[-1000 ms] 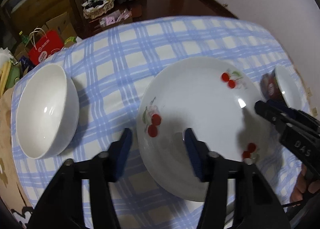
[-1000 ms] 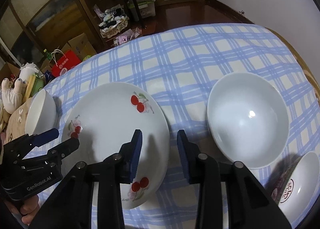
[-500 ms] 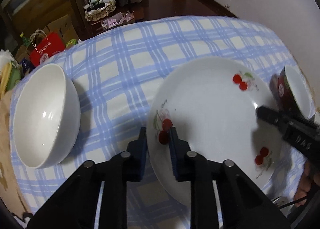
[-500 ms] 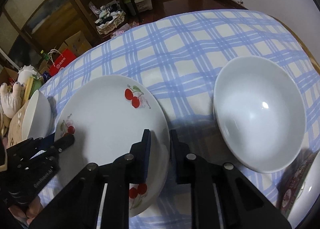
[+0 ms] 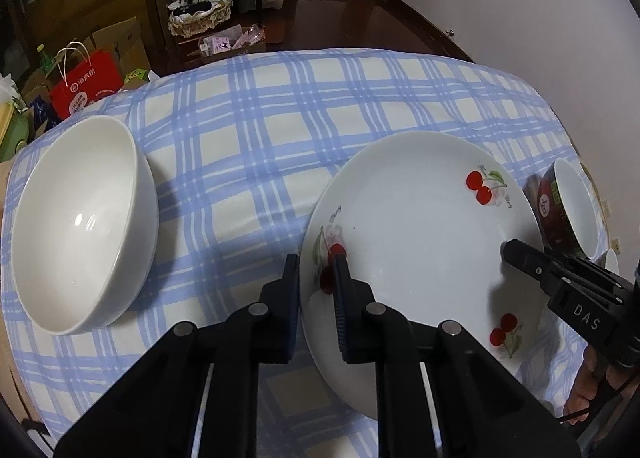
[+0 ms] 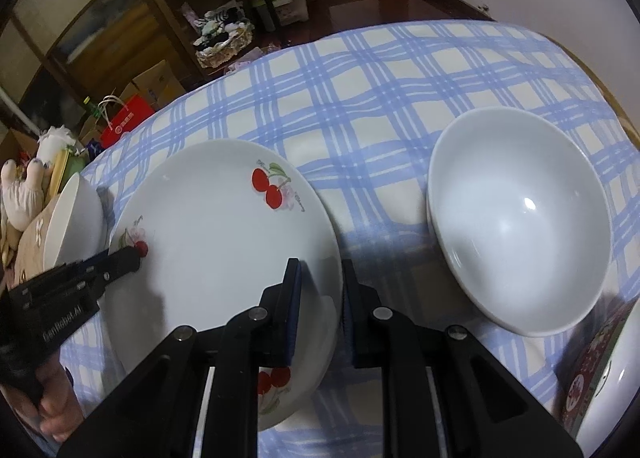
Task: Organize plates and bowls
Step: 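Close the left tool on the plate rim while the right tool grips the opposite rim, then lift the cherry plate with both tools and carry it toward the plate stack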
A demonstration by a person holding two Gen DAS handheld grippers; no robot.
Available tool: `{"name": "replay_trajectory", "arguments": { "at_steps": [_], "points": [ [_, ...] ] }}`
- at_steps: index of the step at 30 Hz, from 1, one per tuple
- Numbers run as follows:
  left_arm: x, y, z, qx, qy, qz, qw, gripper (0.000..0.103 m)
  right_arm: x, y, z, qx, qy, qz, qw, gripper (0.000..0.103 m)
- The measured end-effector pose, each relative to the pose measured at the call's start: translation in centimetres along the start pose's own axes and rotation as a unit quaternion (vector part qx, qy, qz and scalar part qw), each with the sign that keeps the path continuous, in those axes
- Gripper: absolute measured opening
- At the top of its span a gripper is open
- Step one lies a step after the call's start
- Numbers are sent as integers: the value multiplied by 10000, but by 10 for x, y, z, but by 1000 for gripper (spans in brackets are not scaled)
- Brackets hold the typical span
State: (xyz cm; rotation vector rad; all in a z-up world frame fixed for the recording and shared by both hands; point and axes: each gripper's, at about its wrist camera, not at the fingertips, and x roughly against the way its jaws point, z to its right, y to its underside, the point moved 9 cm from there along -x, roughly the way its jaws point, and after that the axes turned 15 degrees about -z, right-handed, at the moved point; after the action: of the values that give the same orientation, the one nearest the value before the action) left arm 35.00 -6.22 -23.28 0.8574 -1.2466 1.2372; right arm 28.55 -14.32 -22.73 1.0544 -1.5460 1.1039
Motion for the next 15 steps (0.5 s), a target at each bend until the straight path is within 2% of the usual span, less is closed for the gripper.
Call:
{"name": "replay_trajectory", "arguments": {
  "at_steps": [5,15],
  "points": [
    [3,4,4,-107,-50,11,9999,15,5,4,1,-89,-81,25,9999,18],
    [15,16,10,-107,116,20,9999,15,19,16,6,-100,-183,38,9998,16]
  ]
}}
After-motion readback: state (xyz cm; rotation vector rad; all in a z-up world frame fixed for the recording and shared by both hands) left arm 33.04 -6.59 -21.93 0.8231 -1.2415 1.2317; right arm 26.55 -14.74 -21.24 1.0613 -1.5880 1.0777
